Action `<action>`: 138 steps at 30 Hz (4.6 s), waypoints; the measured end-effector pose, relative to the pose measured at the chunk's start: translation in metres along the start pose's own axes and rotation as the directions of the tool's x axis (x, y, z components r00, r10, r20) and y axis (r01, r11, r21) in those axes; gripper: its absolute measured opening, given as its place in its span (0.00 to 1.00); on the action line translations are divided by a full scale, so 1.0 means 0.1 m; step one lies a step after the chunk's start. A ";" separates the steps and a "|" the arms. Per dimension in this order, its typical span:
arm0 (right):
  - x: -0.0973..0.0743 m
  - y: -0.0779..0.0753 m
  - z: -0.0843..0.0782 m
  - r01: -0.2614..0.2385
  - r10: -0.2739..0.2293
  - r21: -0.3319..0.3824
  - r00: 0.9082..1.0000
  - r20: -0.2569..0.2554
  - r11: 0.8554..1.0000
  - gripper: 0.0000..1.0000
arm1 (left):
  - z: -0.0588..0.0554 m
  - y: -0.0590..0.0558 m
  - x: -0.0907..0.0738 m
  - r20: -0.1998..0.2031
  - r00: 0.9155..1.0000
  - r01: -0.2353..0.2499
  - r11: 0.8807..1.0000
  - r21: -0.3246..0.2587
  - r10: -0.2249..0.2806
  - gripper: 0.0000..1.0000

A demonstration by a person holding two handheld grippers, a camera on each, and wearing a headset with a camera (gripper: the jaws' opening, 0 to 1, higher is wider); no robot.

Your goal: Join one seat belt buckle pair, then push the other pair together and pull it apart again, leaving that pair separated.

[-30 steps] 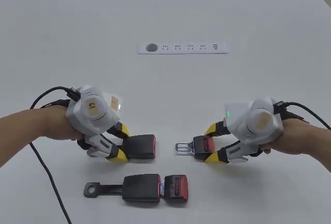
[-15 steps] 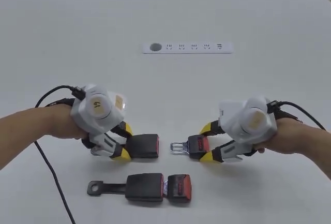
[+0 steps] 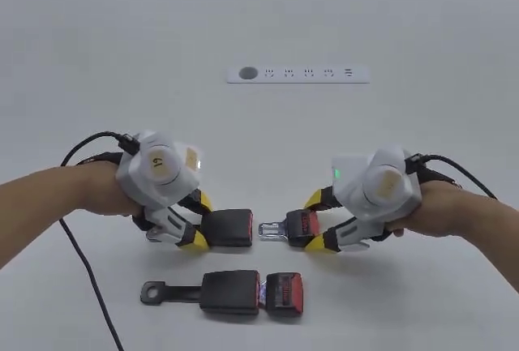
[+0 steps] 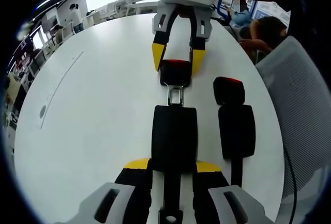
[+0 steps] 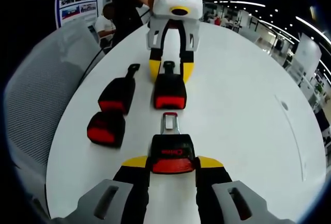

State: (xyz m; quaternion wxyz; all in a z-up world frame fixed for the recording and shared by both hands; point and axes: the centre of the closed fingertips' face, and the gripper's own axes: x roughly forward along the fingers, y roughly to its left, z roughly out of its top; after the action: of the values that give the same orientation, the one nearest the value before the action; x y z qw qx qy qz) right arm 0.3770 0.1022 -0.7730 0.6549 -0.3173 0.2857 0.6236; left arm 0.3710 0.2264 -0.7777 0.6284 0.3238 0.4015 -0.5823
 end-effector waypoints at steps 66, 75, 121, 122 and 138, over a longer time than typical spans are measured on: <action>0.18 0.01 0.20 -0.009 0.009 0.052 1.000 -0.017 0.999 0.29 | 0.04 -0.02 0.00 0.010 1.000 -0.014 1.000 -0.003 0.014 0.29; 0.18 0.01 0.20 -0.011 0.012 0.055 1.000 -0.029 0.998 0.29 | 0.04 -0.02 0.00 0.012 1.000 -0.011 1.000 -0.005 0.011 0.29; 0.28 0.02 0.32 0.010 -0.004 0.076 0.998 -0.067 0.997 0.28 | 0.01 0.00 0.00 -0.008 1.000 -0.020 1.000 0.005 0.020 0.29; 0.29 0.02 0.32 0.009 -0.004 0.076 0.998 -0.067 0.997 0.28 | 0.01 0.00 0.00 -0.009 1.000 -0.020 1.000 0.006 0.020 0.29; 0.30 0.05 0.32 0.020 -0.016 0.050 0.997 -0.082 0.999 0.29 | -0.01 0.00 0.01 -0.022 1.000 -0.020 1.000 -0.002 0.020 0.29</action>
State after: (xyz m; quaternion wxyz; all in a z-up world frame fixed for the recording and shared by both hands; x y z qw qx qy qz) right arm 0.3734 0.1454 -0.7760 0.6563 -0.3282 0.3249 0.5967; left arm 0.3707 0.2265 -0.7789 0.6301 0.3336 0.4056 -0.5721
